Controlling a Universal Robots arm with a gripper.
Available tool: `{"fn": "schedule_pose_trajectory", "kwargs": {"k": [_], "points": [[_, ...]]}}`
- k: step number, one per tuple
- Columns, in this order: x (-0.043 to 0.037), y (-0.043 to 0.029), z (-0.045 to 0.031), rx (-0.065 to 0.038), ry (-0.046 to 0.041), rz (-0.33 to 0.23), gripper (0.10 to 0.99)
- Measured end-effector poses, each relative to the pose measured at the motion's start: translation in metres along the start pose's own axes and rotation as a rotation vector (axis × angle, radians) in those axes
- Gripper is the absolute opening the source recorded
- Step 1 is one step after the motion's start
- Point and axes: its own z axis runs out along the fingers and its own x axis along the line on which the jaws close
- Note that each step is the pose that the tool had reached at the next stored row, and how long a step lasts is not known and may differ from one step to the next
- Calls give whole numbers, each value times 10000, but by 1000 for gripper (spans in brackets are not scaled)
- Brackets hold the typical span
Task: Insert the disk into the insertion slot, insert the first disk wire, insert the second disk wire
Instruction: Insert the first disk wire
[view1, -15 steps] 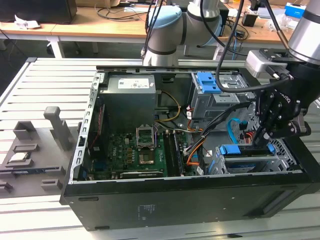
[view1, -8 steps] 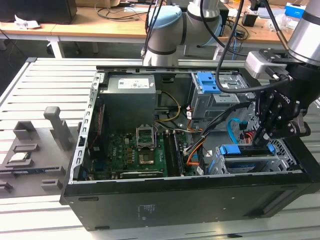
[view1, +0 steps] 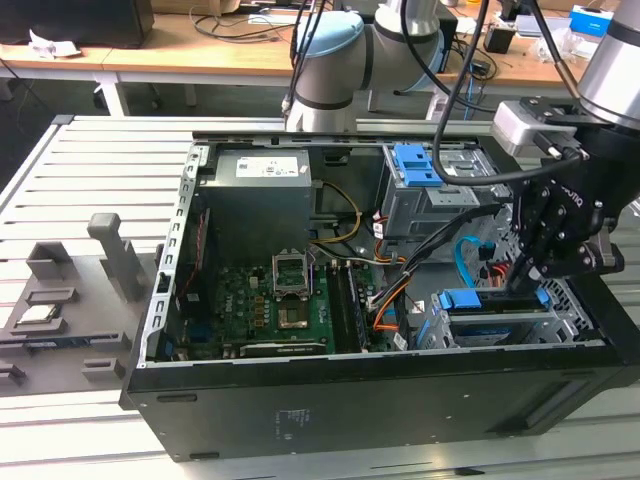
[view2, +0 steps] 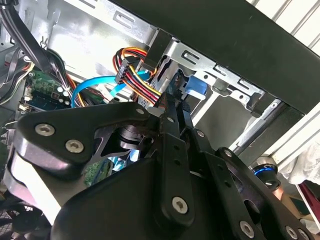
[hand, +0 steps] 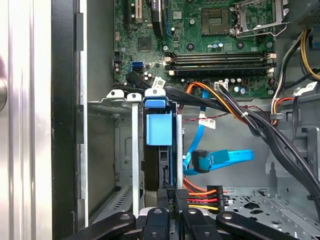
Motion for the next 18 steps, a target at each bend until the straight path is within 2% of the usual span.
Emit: {"fn": "schedule_pose_trajectory", "kwargs": {"k": [2,5,13,18], "points": [[6,1,4,0,-2,1,169],[5,0,25,-3,-49,-1,169],[22,-3,73,-3,-55,-1,169],[22,-3,75,-4,-60,-1,169]]}}
